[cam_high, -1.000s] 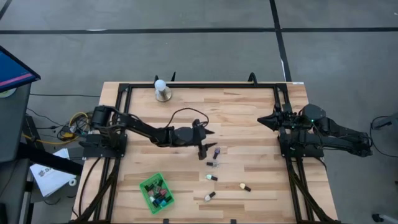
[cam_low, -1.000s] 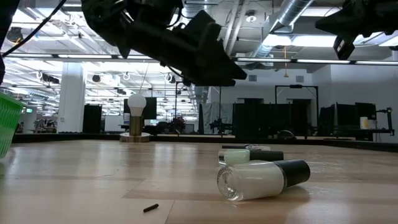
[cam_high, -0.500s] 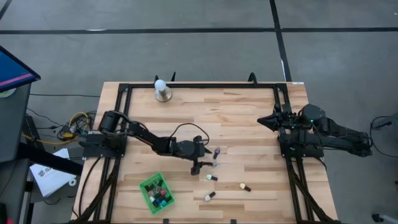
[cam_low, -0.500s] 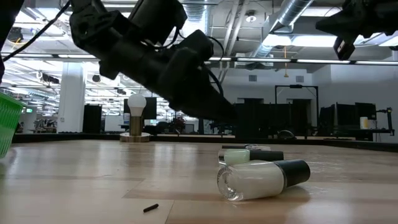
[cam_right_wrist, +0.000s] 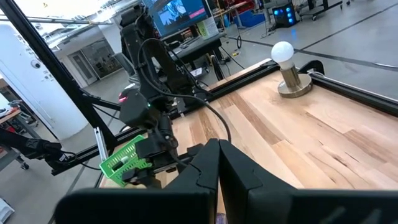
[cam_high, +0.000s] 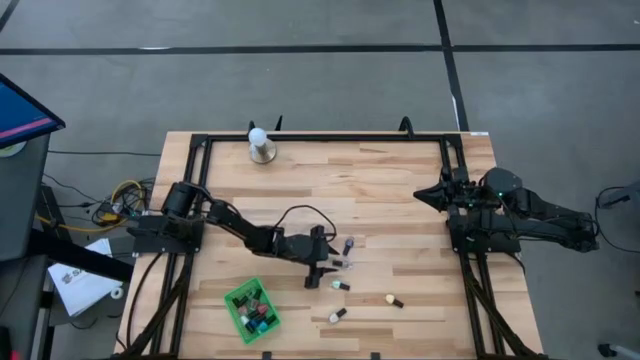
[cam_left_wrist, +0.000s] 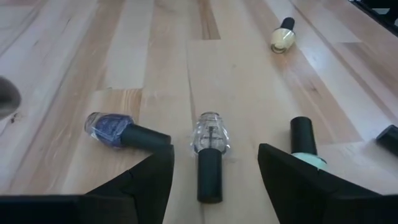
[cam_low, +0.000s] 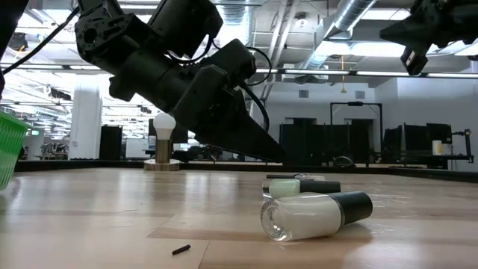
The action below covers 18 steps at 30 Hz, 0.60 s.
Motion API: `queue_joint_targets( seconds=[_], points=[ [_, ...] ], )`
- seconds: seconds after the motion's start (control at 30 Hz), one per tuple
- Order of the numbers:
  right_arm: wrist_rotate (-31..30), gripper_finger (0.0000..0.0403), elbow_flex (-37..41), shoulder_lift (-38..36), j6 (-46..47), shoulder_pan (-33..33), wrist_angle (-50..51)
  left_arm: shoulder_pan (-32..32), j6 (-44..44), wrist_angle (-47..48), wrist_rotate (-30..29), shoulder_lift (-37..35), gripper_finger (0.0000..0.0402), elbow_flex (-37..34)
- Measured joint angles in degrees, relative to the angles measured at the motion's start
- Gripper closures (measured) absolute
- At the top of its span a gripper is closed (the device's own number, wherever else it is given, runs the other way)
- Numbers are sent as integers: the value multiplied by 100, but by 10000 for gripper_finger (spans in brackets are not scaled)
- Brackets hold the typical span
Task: Pick & Place Nail Polish
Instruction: Put the black and transparent nail polish into the green basket
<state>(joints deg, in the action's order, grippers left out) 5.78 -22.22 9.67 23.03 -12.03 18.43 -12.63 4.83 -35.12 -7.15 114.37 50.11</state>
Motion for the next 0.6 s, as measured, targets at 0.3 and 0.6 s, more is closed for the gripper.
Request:
queue_joint_targets(
  seconds=[0.3, 0.6],
  points=[
    [-2, 403, 0, 2, 0, 0, 0, 5, 2, 51, 29, 88, 189, 2],
    [-6, 403, 0, 0, 17, -2, 68, -6, 4, 14, 126, 256, 190, 36]
  ],
)
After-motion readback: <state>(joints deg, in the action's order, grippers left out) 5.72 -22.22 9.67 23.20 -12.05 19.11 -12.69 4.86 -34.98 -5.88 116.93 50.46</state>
